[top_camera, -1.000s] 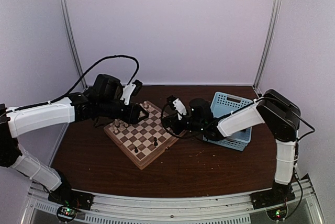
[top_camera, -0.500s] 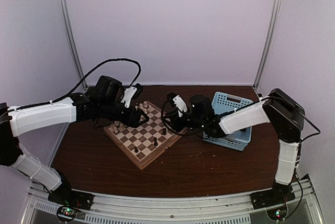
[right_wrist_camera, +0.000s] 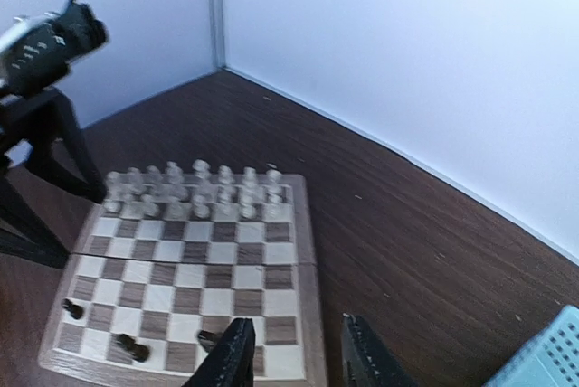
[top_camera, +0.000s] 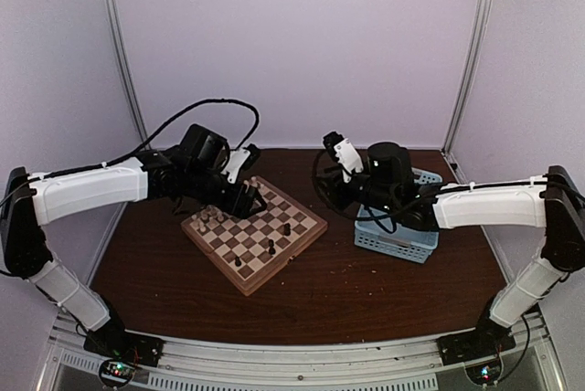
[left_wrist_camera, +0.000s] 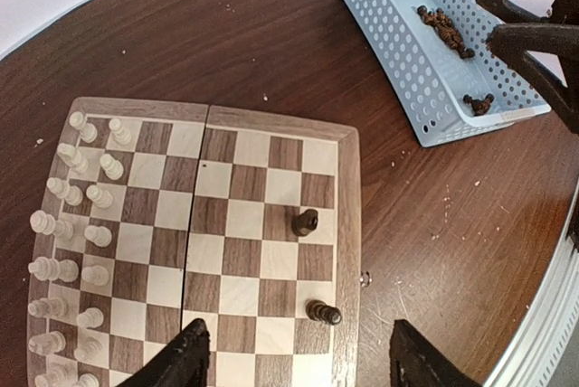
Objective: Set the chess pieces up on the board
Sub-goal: Pick up the chess piece from the chessboard.
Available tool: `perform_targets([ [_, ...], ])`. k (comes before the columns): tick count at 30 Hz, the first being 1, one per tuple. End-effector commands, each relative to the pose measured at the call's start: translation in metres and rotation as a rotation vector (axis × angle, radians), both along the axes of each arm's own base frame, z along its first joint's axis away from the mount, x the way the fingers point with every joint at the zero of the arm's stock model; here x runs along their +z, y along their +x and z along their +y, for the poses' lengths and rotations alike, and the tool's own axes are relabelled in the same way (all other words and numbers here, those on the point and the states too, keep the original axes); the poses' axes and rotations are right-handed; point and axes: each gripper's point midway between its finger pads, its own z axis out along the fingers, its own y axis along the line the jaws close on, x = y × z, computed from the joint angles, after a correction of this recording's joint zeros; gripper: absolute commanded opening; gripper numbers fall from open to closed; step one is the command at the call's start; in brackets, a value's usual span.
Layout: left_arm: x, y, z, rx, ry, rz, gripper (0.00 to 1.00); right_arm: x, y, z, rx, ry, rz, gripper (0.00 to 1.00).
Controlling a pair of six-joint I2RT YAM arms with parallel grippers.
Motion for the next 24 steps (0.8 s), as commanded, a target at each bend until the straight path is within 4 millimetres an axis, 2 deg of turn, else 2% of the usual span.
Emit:
perform_targets([
  [1,0.005,0.011,-0.007,-0.009,0.038,0.0,0.67,-0.031,0.032,-0.082,-0.399,-0.174,0.036,0.33],
  [4,-0.001,0.014,-0.018,-0.029,0.057,0.028,0.64,-0.041,0.037,-0.117,-0.505,-0.102,0.072,0.32],
  [10,-0.021,0.016,-0.048,-0.085,0.129,0.086,0.59,-0.063,0.033,-0.141,-0.58,-0.064,0.043,0.35],
  [15,-0.032,0.022,-0.065,-0.105,0.201,0.106,0.55,-0.062,0.034,-0.142,-0.597,-0.041,0.035,0.35],
  [19,-0.052,0.025,-0.068,-0.102,0.243,0.149,0.51,-0.063,0.035,-0.145,-0.615,-0.041,0.038,0.35],
  [24,-0.066,0.028,-0.072,-0.105,0.269,0.185,0.47,-0.061,0.034,-0.146,-0.618,-0.046,0.036,0.35],
])
